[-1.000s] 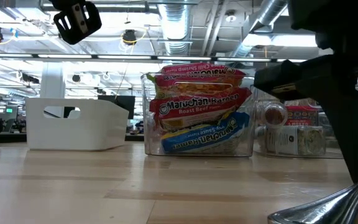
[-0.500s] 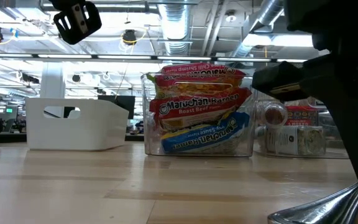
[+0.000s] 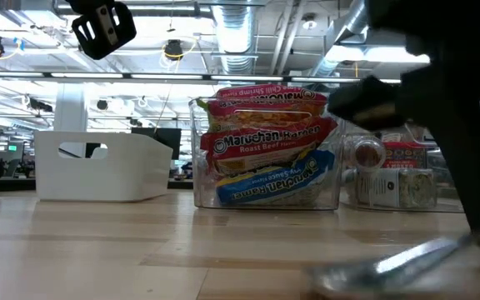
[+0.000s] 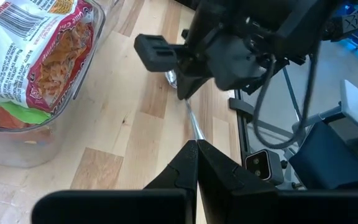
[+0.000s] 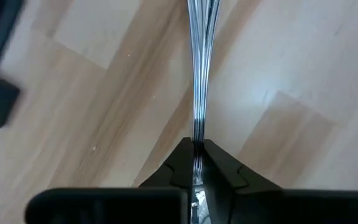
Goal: Pick & Place Food Item
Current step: Put the silver spoon into the white bin
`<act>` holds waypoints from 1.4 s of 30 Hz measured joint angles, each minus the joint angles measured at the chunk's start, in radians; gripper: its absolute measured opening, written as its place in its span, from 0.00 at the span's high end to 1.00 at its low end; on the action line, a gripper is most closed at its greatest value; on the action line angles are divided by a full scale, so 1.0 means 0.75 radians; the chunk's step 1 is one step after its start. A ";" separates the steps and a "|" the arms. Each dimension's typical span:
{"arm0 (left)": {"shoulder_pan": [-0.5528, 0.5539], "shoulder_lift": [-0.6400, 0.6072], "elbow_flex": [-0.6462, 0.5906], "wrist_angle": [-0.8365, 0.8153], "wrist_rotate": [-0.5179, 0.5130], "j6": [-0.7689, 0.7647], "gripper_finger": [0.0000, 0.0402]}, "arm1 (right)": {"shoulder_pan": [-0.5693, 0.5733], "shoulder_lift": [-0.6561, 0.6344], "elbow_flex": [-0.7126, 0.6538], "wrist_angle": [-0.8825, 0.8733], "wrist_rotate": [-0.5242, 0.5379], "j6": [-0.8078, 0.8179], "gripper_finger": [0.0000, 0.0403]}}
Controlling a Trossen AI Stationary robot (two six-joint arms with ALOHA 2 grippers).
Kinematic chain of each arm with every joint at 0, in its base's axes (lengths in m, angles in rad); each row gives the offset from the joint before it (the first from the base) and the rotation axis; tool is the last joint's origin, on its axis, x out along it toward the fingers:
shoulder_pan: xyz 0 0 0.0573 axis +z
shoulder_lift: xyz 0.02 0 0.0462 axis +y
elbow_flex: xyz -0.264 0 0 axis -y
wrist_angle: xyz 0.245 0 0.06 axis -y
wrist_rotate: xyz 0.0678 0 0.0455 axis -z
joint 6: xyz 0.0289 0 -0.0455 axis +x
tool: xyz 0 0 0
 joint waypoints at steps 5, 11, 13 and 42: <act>-0.001 0.000 0.000 0.000 0.000 0.001 1.00 | 0.000 -0.005 0.074 -0.112 0.034 -0.026 0.98; -0.001 0.000 0.000 0.003 0.000 0.000 1.00 | -0.006 -0.005 0.182 -0.261 0.112 -0.027 0.99; 0.000 0.000 -0.001 0.015 0.000 -0.030 1.00 | -0.009 -0.007 0.224 -0.321 0.161 -0.025 0.99; 0.233 -0.061 -0.001 0.223 0.001 -0.255 1.00 | -0.017 -0.012 0.758 -1.206 0.758 0.731 0.99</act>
